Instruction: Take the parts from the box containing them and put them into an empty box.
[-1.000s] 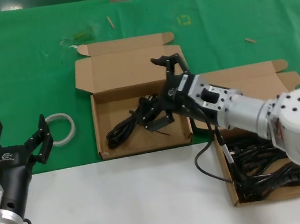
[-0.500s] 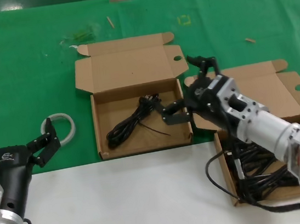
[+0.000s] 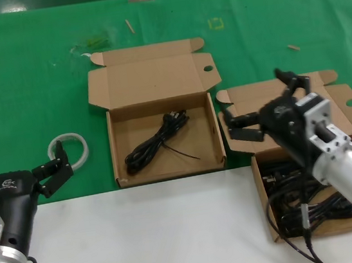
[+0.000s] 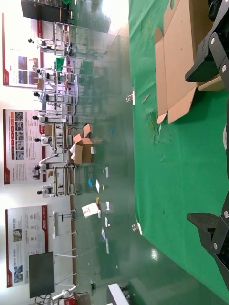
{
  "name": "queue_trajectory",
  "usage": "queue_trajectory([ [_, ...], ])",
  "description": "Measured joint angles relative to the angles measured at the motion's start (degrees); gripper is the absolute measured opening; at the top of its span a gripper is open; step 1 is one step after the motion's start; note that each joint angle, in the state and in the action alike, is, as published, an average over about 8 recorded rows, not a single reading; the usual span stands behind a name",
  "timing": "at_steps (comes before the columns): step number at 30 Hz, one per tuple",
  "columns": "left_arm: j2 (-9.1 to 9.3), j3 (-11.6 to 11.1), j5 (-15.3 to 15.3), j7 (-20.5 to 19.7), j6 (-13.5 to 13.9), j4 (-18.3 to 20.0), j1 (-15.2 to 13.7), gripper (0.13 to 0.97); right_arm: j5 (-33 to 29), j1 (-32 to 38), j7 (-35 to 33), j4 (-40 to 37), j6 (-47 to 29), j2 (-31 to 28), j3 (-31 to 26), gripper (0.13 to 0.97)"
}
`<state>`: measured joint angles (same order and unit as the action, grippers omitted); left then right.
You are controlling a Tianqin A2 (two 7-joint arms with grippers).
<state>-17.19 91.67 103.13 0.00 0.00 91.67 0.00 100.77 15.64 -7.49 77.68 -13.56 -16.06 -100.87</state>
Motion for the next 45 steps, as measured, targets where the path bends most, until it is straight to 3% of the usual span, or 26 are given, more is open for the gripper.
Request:
queue_trajectory([
  [18, 0.0, 0.0, 0.01, 0.0, 0.0, 0.0, 0.0, 0.966, 1.96, -12.97, 6.21, 11.6, 11.24, -0.94, 7.63, 0.966],
  [45, 0.0, 0.0, 0.0, 0.0, 0.0, 0.0, 0.0, 0.966, 2.07, -13.66, 6.54, 12.22, 11.84, -0.99, 8.03, 0.966],
])
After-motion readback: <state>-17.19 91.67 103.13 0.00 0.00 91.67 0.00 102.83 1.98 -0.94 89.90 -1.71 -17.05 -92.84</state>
